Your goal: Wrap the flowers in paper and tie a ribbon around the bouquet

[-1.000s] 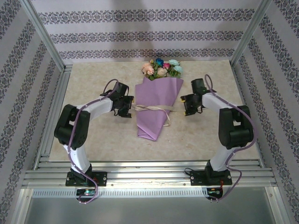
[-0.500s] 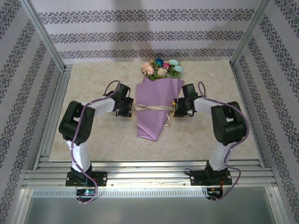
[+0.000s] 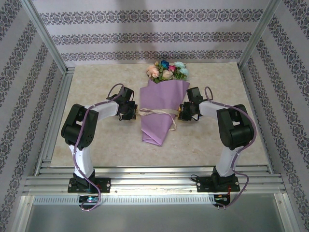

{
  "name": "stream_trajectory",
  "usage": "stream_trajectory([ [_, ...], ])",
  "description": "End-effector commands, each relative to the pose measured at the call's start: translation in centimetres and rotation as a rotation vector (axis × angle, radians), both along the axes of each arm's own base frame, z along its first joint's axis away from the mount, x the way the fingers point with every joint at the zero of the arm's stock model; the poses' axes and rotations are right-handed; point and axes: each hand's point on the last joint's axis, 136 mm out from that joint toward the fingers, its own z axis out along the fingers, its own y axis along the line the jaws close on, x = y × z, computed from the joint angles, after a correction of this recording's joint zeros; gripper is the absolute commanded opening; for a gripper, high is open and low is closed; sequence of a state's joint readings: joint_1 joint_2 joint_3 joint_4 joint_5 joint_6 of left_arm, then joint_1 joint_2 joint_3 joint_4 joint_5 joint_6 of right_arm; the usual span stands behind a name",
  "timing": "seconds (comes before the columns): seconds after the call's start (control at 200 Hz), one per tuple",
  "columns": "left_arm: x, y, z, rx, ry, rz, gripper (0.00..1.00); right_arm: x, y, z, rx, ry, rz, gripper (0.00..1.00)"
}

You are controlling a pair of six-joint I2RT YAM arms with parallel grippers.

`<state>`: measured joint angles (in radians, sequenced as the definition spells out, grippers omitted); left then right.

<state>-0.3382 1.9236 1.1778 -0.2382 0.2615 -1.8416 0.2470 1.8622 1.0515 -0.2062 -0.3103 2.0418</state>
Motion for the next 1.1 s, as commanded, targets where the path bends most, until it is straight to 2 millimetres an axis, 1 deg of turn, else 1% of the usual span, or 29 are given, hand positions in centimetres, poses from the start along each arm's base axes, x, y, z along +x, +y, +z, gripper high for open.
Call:
stream_trajectory([
  [0.0, 1.2, 1.3, -1.2, 0.017, -0.02, 0.036, 0.26, 1.5, 0.7, -1.3, 0.0, -0.011, -0.024, 0.13],
  [0.05, 1.3, 1.5, -1.1, 0.013, -0.025, 0.037, 0.16, 1.7, 0.3, -0.7, -0.019, -0.028, -0.027, 0.0],
  [0.11, 1.9, 1.9, -0.8, 0.004, -0.048, 0.043, 0.0, 1.9, -0.6, 0.6, -0.067, -0.056, -0.02, 0.0],
  [0.18, 3.1, 2.2, 0.2, -0.018, -0.102, 0.047, 0.0, 2.7, -1.9, 2.5, -0.127, -0.101, 0.013, 0.0],
  [0.235, 4.5, 2.5, 1.7, -0.034, -0.163, 0.045, 0.0, 3.7, -2.8, 4.4, -0.162, -0.144, 0.038, 0.0],
  [0.31, 5.7, 3.0, 3.5, -0.044, -0.212, 0.042, 0.0, 4.7, -4.0, 6.4, -0.19, -0.197, 0.063, 0.0],
  [0.36, 6.4, 3.7, 4.3, -0.054, -0.238, 0.053, 0.0, 5.1, -4.6, 7.3, -0.192, -0.216, 0.068, 0.0],
  [0.46, 7.5, 5.1, 4.7, -0.091, -0.272, 0.087, 0.0, 6.0, -5.8, 8.3, -0.184, -0.261, 0.084, 0.0],
  [0.54, 7.6, 6.6, 4.4, -0.103, -0.276, 0.128, 0.0, 6.6, -7.2, 8.7, -0.183, -0.283, 0.114, 0.0],
  [0.629, 7.3, 8.5, 4.2, -0.107, -0.277, 0.169, 0.0, 7.1, -8.3, 8.4, -0.151, -0.31, 0.15, 0.0],
  [0.654, 7.1, 9.0, 3.9, -0.107, -0.273, 0.181, 0.0, 7.1, -8.5, 8.1, -0.134, -0.309, 0.162, 0.0],
  [0.734, 6.7, 10.6, 3.9, -0.109, -0.276, 0.215, 0.0, 6.9, -9.4, 7.8, -0.104, -0.32, 0.188, 0.0],
  [0.819, 6.0, 12.0, 3.6, -0.102, -0.269, 0.238, 0.0, 6.1, -11.0, 8.0, -0.117, -0.332, 0.194, 0.0],
  [0.969, 4.5, 14.0, 2.9, -0.083, -0.24, 0.265, 0.0, 3.5, -14.1, 7.6, -0.157, -0.308, 0.184, 0.0],
  [1.094, 3.4, 14.5, 1.9, -0.074, -0.201, 0.252, 0.0, 1.8, -15.1, 6.3, -0.135, -0.279, 0.181, 0.0],
])
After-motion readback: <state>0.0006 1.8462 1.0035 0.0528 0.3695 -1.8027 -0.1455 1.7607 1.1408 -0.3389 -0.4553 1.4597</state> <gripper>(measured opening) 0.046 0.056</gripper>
